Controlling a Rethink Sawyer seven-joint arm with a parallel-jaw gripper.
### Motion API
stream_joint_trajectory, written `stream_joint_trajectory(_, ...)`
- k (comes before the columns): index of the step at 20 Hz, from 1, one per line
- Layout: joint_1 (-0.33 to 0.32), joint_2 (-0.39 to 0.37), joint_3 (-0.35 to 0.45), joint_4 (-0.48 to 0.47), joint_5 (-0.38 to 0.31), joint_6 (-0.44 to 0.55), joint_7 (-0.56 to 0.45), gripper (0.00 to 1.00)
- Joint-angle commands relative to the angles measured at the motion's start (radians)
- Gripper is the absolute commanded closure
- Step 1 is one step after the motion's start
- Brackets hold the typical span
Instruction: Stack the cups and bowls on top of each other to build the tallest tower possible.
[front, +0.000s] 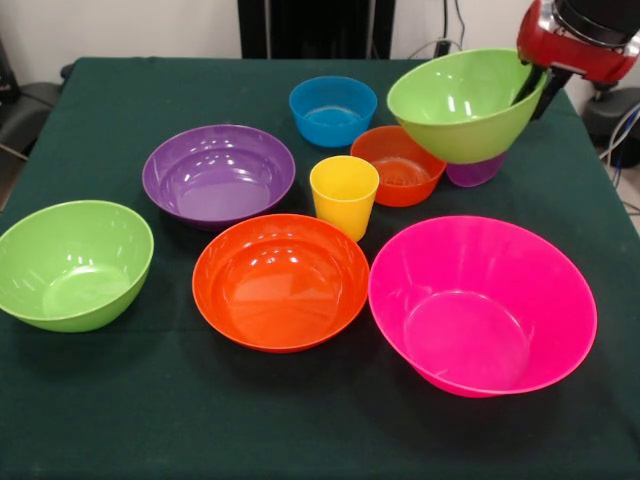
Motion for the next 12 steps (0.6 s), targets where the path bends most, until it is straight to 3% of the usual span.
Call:
stream_joint_trajectory(1, -0.017, 0.007, 0.063, 0.073, -0.061, -0.001, 0.079, 1.0)
stream_joint_trajectory(12, -0.05, 0.004, 0.055, 0.082, -0.083, -0.02, 0.042, 1.0)
